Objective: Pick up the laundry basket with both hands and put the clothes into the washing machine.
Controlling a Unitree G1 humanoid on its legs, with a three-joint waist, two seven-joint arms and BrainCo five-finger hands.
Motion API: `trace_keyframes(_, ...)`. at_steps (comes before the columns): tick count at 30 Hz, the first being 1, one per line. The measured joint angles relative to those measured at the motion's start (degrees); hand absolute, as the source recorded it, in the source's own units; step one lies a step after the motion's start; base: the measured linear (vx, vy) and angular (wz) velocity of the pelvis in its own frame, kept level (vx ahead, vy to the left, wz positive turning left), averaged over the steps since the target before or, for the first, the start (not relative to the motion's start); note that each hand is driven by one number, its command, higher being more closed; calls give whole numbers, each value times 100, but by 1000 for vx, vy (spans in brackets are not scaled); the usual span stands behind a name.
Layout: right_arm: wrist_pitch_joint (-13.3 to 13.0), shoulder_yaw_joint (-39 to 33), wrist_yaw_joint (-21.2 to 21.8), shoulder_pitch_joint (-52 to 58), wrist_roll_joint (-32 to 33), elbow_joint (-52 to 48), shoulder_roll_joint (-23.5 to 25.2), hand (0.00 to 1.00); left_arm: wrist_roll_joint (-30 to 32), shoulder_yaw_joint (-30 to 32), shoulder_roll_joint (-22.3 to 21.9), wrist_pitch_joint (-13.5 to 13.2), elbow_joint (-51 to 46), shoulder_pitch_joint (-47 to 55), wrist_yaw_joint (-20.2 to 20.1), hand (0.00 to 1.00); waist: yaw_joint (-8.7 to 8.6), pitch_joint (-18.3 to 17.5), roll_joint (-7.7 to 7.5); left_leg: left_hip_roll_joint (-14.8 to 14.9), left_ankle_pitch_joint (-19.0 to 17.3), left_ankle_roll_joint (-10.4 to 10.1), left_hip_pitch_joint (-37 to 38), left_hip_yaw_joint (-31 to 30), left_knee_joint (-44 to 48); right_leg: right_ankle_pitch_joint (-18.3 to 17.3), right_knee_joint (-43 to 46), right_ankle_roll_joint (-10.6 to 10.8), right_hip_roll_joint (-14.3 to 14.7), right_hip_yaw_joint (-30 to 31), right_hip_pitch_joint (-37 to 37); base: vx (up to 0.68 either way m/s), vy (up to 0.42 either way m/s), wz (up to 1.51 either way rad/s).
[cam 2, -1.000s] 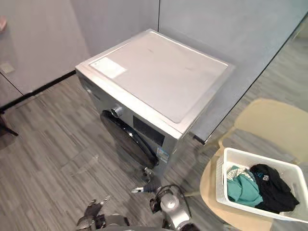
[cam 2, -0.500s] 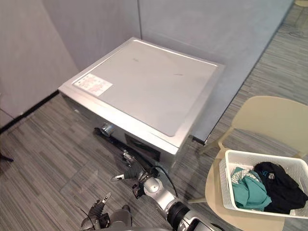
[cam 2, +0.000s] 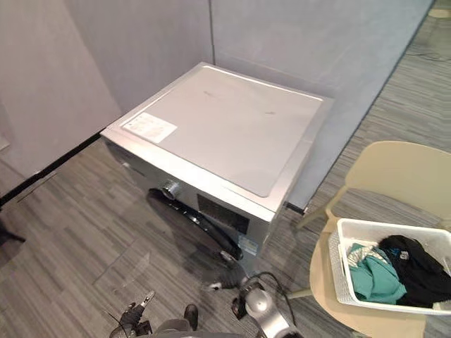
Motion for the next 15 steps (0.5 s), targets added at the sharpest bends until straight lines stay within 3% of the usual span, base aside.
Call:
trace_keyframes(8,-12,-323,-277,-220,-488,-733,-25,0,66,-317,48,-17,-143,-53,-122,0,-37,44,28,-87,100,41,-378,-58,-59,17,99,14,-62,-91,-436,51,2,2)
trace_keyframes(15,-40,9,-550,-1294,-254,-232,394,0,-17,-756,19,-134,-349,-242,-113,0,25,512,72,-178,225,66,-662,-263,-62,6,157,40,-162,-312,-589,-6,18,18)
